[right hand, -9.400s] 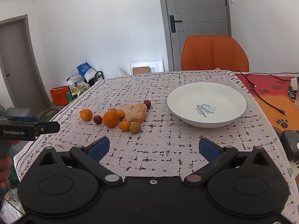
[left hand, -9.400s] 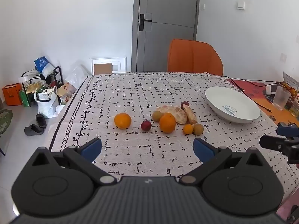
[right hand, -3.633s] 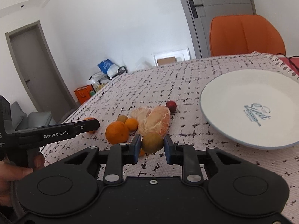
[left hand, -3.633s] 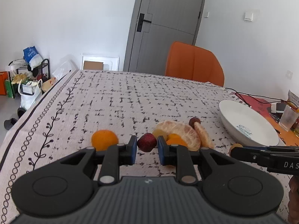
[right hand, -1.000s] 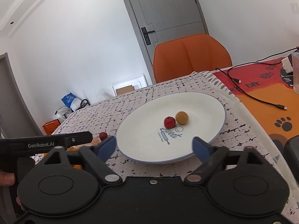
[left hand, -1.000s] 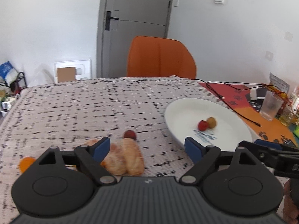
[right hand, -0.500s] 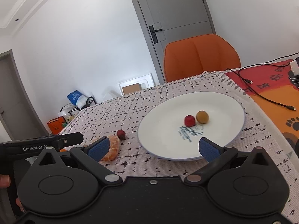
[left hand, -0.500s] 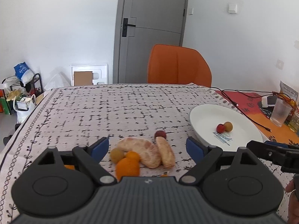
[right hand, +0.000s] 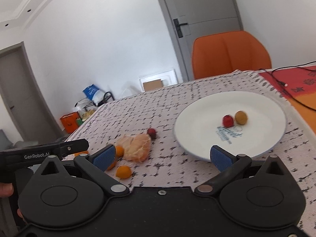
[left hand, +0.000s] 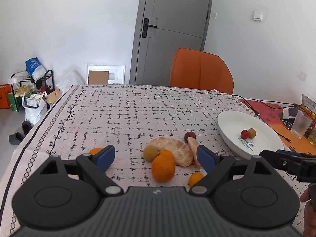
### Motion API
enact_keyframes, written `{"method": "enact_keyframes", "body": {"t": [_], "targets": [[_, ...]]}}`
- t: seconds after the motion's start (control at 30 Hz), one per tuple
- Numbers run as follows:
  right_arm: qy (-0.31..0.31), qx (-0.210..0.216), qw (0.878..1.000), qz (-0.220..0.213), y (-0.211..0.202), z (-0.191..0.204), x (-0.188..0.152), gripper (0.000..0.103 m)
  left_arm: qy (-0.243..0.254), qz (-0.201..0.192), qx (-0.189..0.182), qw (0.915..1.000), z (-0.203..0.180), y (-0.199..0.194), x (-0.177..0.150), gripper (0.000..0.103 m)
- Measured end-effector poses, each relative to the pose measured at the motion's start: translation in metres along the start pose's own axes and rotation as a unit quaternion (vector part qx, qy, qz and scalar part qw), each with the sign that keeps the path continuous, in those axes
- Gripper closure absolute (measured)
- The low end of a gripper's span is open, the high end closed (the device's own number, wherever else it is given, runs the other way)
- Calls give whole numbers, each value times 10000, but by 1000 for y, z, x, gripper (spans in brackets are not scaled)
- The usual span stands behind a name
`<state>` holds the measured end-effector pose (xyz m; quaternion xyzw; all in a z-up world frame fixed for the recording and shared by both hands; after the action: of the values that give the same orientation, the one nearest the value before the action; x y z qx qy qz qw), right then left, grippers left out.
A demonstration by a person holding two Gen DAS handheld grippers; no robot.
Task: Organize fruits
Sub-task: 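Move both open tools back to the fruit pile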
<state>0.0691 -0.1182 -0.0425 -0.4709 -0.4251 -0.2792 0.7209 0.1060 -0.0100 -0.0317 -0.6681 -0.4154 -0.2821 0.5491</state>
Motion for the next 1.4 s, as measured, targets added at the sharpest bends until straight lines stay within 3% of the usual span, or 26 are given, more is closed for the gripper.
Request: {"method": "enact_keyframes", "body": {"t": [0.47, 0.83, 1.07, 1.2, 1.3, 1.4], "targets": [[-295, 221, 9993, 87, 9, 24, -3, 3, -328, 42, -31, 9994, 29, -5, -7, 14], [-380, 480, 9973, 399, 30, 39, -10, 29, -356, 138, -135, 9992, 38, 1, -14, 15], [-448, 583, 9954, 613, 48, 50, -15, 38, -465, 188, -104, 9987, 51, 2, -17, 15], [-450, 623, 9942, 757, 59, 55, -19, 52, -481, 190, -94, 9986, 55, 3, -17, 15], [-431, 646, 9933, 854, 67, 56, -22, 55, -495, 213, -131, 9985, 56, 5, -17, 15], [-446, 695, 9921, 945, 73, 57, -24, 81, -478, 278, -184, 9983, 55, 9, -18, 15]]}}
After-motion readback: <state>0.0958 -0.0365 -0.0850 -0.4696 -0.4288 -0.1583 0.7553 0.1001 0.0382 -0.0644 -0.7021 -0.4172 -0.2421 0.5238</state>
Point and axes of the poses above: each gripper's, at about its wrist camera, not at the fingertips, and y roughly the way its jaws point, z to its left, x to its top, the point moved 2 cm from there along y, roughly the way its jaws point, and after that the axes turned 7 degrees about -y, right-handed, at the moved point
